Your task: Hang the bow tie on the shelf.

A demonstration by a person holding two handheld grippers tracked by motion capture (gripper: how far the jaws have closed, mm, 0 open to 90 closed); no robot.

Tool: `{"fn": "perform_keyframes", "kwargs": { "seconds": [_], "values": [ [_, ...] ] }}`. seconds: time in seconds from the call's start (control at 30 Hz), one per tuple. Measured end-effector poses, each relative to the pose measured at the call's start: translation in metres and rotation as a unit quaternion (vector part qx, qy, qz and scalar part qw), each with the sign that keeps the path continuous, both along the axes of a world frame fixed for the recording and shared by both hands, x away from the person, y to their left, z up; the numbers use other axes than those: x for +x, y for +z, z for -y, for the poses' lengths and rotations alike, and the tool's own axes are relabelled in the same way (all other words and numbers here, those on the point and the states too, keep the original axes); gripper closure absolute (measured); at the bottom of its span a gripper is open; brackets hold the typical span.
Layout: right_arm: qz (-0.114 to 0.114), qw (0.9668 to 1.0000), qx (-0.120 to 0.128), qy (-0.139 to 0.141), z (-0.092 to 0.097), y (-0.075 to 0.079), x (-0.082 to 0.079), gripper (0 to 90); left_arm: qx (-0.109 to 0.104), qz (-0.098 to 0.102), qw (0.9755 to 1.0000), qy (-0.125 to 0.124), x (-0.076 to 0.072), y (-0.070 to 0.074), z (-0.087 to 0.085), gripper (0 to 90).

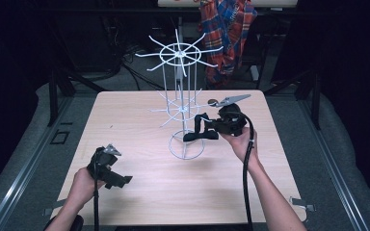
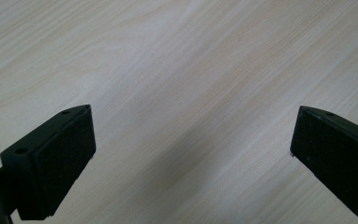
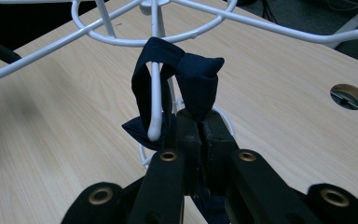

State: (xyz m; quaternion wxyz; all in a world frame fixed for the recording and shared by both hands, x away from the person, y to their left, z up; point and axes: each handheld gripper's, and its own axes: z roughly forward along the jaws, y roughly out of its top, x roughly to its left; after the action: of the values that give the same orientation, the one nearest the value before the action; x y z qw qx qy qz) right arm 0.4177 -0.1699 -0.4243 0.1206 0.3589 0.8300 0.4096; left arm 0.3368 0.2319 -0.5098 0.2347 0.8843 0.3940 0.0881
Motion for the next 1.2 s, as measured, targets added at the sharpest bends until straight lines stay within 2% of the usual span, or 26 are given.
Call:
{"fn": "perform_keyframes", "kwargs": {
  "seconds": [0.33,0.53,0.77,0.9,1.0,1.2],
  "values": [
    [-0.005,1.0000,0.004,0.006,0.002,0.001,-0.002,78.2,0.000,0.001,1.0000,0.000,0.000,0.000,0.000,0.0],
    [-0.008,0.9999,-0.002,0.007,0.007,0.003,-0.004,70.5,-0.002,-0.001,1.0000,0.000,0.000,0.000,-0.001,0.0],
    [-0.005,0.9995,-0.032,-0.008,0.010,0.009,-0.012,58.1,-0.002,0.002,1.0000,0.003,0.000,0.000,-0.001,0.0],
    [-0.008,0.9986,-0.049,-0.018,0.011,0.012,-0.017,47.9,-0.003,0.002,1.0000,0.003,0.000,0.000,-0.001,0.0],
    [-0.019,0.9967,-0.075,-0.025,0.013,0.013,-0.021,38.7,-0.003,0.001,1.0000,0.003,0.000,0.000,-0.001,0.0],
    [-0.040,0.9952,-0.084,-0.029,0.026,0.013,-0.031,24.7,-0.002,0.000,1.0000,0.003,0.000,0.000,-0.001,0.0]
  ]
}}
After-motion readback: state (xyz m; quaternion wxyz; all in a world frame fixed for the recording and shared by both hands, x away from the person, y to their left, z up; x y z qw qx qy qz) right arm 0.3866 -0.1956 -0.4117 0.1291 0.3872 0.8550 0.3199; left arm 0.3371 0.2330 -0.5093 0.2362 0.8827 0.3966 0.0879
